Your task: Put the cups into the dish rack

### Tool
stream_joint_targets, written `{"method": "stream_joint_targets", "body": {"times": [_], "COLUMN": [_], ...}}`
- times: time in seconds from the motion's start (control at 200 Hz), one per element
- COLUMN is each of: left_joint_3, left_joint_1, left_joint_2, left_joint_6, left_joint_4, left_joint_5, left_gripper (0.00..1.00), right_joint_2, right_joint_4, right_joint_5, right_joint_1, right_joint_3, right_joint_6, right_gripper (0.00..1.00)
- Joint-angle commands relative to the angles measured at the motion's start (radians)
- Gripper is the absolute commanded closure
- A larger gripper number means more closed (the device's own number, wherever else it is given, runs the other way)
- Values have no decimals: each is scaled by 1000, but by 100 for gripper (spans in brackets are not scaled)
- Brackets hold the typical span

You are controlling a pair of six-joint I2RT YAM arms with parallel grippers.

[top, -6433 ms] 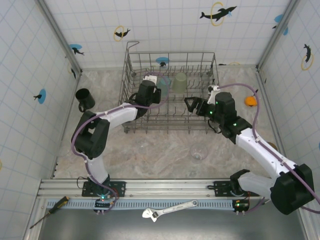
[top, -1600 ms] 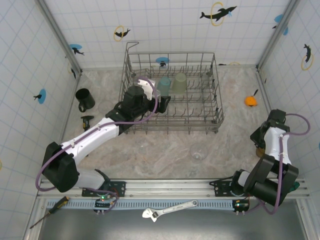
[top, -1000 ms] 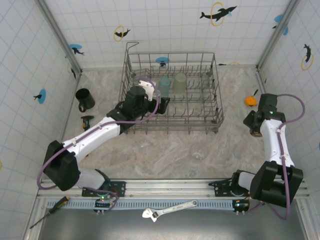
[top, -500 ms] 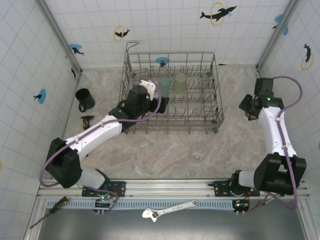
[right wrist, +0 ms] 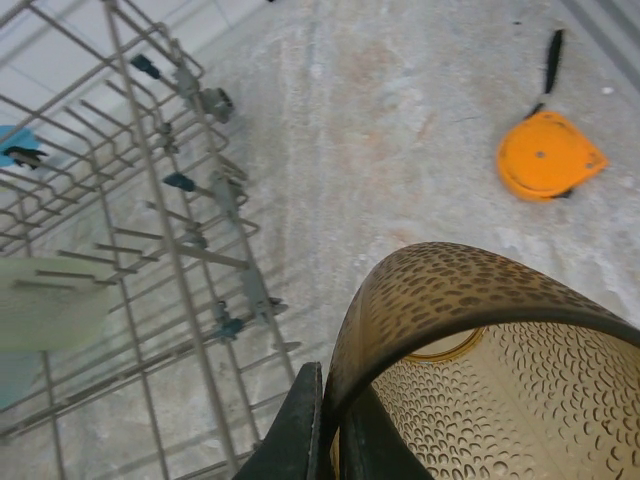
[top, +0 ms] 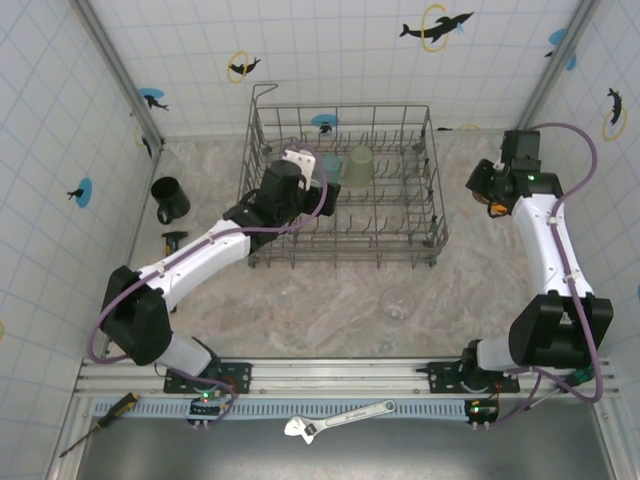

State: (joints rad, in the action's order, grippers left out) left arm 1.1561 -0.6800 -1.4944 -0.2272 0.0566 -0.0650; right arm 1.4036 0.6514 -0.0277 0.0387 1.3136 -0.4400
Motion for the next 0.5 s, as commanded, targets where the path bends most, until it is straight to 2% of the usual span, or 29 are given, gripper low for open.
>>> {"method": "stream_joint_targets", "body": {"times": [0.0, 0.27, 0.495], "left_joint_3": [45, 133, 206], "left_joint_1": [-3, 12, 40], "left_joint_2": [-17, -49, -94], "left_joint_6": [-81, -179, -252], "left_joint_4": [41, 88, 91], "left_joint_5": [-1, 42, 117], "left_gripper": [2, 2, 2], "right_joint_2": [5, -40, -83], "right_joint_4": [-103, -281, -512], "right_joint_5": [-88, -201, -344], "right_joint_1": [-15, -44, -72], "right_joint_3": [26, -39, -141], "right_joint_6": [-23, -82, -181], "right_gripper": [100, 100, 100]}}
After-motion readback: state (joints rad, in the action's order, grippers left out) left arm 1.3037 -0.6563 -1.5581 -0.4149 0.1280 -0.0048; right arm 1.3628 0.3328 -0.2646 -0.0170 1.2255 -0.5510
